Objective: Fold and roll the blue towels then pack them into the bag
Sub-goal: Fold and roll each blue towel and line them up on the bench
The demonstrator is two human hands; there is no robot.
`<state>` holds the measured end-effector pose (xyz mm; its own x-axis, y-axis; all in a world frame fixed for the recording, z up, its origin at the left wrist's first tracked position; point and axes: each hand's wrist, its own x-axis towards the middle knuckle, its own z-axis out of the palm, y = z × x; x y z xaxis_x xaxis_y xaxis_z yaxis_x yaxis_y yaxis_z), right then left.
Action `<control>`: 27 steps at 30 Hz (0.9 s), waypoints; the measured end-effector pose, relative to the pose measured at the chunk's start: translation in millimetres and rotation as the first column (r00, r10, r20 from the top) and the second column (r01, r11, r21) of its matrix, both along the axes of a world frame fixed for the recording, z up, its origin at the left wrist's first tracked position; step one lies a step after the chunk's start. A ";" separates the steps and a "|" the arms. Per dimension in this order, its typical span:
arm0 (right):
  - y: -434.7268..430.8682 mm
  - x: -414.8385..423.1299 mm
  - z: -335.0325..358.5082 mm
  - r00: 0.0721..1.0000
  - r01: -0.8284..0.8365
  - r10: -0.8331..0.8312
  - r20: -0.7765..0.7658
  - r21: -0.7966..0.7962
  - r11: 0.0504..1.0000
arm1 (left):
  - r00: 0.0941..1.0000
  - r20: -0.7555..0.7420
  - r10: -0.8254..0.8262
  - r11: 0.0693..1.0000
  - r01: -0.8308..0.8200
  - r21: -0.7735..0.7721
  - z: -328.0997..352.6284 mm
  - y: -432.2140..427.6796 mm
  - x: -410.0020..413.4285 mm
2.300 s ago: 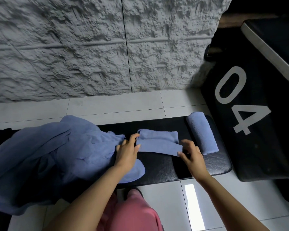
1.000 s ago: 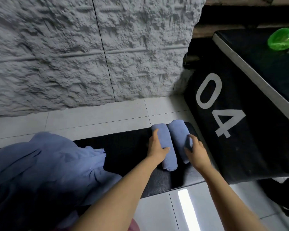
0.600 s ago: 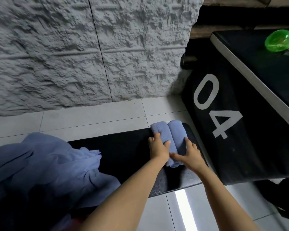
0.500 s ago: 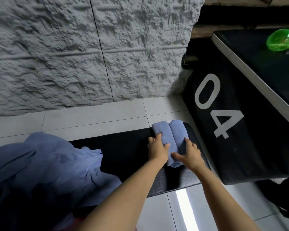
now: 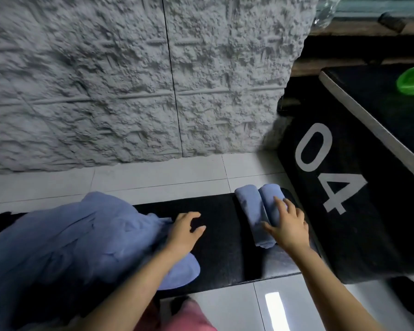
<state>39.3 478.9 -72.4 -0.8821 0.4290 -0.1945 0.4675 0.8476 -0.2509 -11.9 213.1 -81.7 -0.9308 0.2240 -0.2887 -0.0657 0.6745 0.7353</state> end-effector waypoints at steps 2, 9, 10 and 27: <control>-9.0 -2.3 -0.5 0.984 -0.148 0.161 -0.077 0.161 0.976 | 0.997 -0.058 0.055 0.998 -0.056 -0.014 6.2 -36.3 0.3; -31.6 -0.6 -7.4 0.976 -0.172 0.147 0.161 0.156 0.973 | 0.972 -0.133 0.195 0.977 -0.205 -0.064 9.3 -122.7 0.5; -34.0 -0.5 -9.2 0.976 -0.158 0.131 0.176 0.150 0.976 | 0.971 -0.126 0.204 0.975 -0.213 -0.062 8.1 -126.7 1.1; -49.5 -13.0 -13.6 0.985 -0.080 0.046 0.168 0.200 0.977 | 0.976 -0.165 0.144 0.980 -0.164 -0.113 -12.0 -125.8 0.5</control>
